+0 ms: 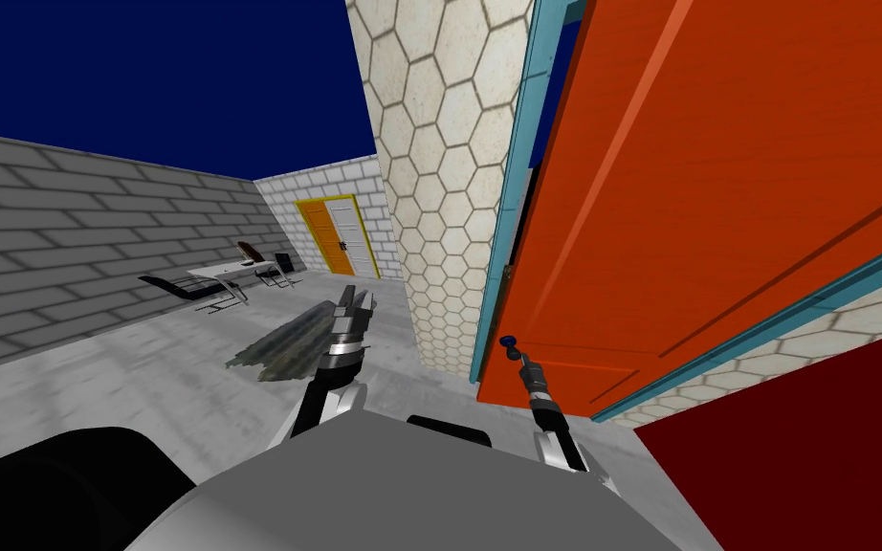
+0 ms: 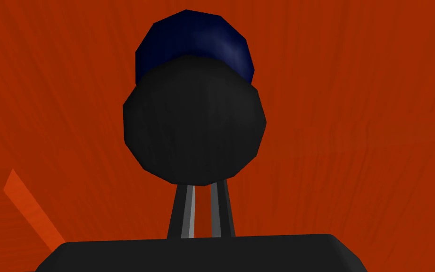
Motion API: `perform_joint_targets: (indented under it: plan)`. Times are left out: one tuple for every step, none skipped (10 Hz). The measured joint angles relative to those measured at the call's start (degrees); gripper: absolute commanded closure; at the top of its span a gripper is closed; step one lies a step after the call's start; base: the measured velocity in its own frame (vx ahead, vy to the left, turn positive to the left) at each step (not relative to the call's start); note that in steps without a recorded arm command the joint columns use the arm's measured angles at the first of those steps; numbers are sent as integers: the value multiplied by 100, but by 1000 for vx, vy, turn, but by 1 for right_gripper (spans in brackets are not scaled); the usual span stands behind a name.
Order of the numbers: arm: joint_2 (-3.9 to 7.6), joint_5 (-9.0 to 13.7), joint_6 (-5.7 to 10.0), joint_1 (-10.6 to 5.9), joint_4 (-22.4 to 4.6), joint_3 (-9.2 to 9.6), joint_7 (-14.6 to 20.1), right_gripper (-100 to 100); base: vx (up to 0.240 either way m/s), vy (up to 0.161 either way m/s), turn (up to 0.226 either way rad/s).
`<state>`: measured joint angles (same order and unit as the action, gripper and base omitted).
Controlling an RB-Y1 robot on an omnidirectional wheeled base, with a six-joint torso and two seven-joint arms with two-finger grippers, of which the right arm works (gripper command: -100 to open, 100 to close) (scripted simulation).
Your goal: Pull the door open
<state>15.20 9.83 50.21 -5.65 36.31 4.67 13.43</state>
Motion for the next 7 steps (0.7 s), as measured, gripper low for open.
perform_joint_targets:
  plan:
    - [-3, 32, 141, -155, -298, 2, 102, 100, -10, -10, 22]
    - [5, 45, 20, 22, -20, -1, 102, 100, 4, -8, -16]
    - [-11, 45, -98, 132, 198, -2, 72, 100, -18, -13, 88]
    - [1, 92, -169, 215, 356, 10, 160, 100, -45, -11, 50]
    - [17, 117, -88, 61, 121, 29, 285, 100, -30, 3, -1]
    - [20, 126, -58, 80, 135, 30, 325, 100, -31, 0, 50]
    - [28, 178, -8, 26, 27, 49, 440, 100, -38, -9, 63]
